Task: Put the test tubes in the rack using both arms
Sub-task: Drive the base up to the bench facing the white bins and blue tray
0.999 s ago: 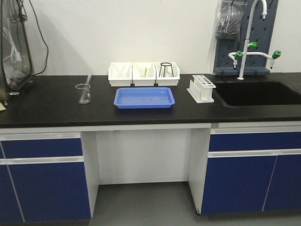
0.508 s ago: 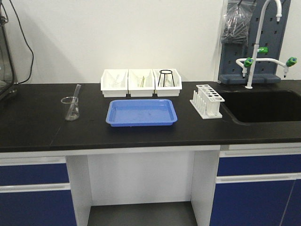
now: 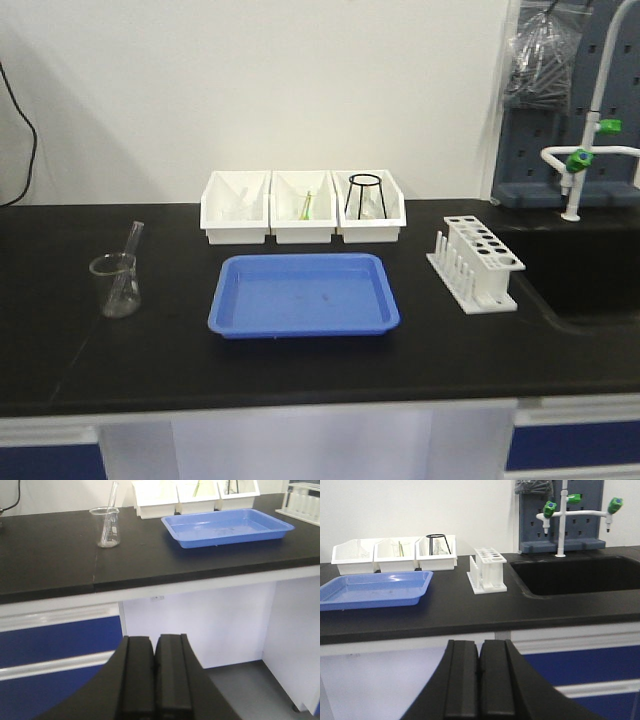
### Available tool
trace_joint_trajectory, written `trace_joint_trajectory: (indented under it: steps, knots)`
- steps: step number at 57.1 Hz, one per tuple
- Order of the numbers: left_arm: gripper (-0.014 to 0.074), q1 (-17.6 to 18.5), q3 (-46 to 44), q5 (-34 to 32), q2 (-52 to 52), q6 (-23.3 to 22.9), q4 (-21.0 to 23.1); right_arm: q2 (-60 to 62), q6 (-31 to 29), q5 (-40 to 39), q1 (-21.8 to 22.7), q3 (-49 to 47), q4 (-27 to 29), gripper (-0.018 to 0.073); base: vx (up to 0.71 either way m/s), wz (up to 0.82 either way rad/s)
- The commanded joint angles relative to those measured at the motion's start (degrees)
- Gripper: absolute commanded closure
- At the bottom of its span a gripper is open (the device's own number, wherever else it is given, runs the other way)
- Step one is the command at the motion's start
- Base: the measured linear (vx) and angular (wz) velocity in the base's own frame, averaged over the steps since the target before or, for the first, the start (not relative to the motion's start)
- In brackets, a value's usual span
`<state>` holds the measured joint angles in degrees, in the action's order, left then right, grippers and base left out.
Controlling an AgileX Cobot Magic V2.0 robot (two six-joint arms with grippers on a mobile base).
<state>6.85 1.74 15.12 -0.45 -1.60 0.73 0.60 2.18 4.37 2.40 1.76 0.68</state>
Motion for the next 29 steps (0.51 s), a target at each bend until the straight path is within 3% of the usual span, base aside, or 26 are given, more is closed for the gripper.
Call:
trace_joint_trajectory:
  steps: [1,29]
  knots:
    - [0.0617,-0.04,1.53,-4.6,-0.58,-0.21,0.4,0.43,-0.16,-4.83,-0.23,0.6,-0.2,0.0566,0.45,0.06]
    - [0.0617,-0.04,1.53,-4.6,-0.58,-0.21,0.4,0.43,-0.16,-4.83,-0.23,0.6,-0.2,0.0566,0.43,0.07]
